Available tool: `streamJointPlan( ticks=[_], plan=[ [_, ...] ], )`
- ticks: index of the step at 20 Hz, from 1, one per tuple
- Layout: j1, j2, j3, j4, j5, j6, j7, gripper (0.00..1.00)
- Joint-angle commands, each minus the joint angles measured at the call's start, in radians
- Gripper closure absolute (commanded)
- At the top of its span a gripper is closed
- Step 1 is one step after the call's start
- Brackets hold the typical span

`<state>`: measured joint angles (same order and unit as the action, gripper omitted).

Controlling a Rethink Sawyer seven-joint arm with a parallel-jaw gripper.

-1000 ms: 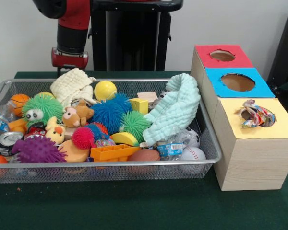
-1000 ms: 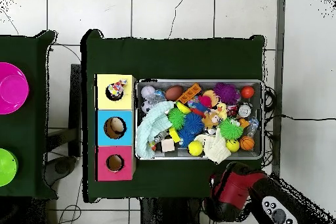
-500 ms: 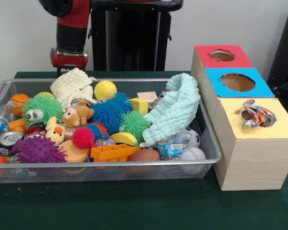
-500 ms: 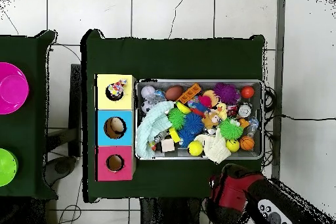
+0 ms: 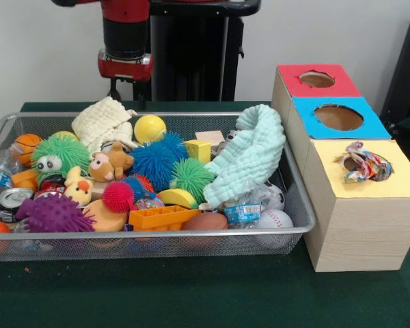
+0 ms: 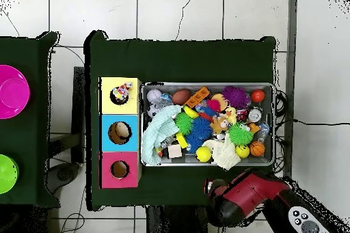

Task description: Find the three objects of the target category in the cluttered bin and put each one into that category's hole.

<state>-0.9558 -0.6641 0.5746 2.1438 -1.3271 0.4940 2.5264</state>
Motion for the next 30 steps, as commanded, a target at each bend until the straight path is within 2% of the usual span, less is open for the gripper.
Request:
streamJointPlan(
  ticks=[1, 6, 9, 10, 16, 19, 22, 26, 28, 30],
  plan=[
    [-0.016, -0.075, 0.121, -0.089, 0.171, 0.126, -0.489, 0.0],
    [-0.006, -0.122, 0.133, -0.115, 0.174, 0.099, -0.552, 0.0],
    [0.011, -0.133, 0.112, -0.134, 0.134, 0.059, -0.522, 0.0],
    [0.009, -0.137, 0.114, -0.139, 0.141, 0.063, -0.538, 0.0],
    [-0.051, -0.199, 0.177, -0.13, 0.287, 0.126, -0.66, 0.0],
    [-0.053, -0.174, 0.184, -0.152, 0.283, 0.116, -0.648, 0.0],
    [-0.031, -0.122, 0.154, -0.18, 0.196, 0.052, -0.586, 0.0],
    [0.034, -0.01, 0.063, -0.249, -0.023, -0.056, -0.44, 0.0],
    [0.066, 0.067, 0.014, -0.29, -0.139, -0.104, -0.35, 0.0],
    [0.065, 0.172, -0.012, -0.341, -0.167, -0.102, -0.355, 0.0]
  ],
)
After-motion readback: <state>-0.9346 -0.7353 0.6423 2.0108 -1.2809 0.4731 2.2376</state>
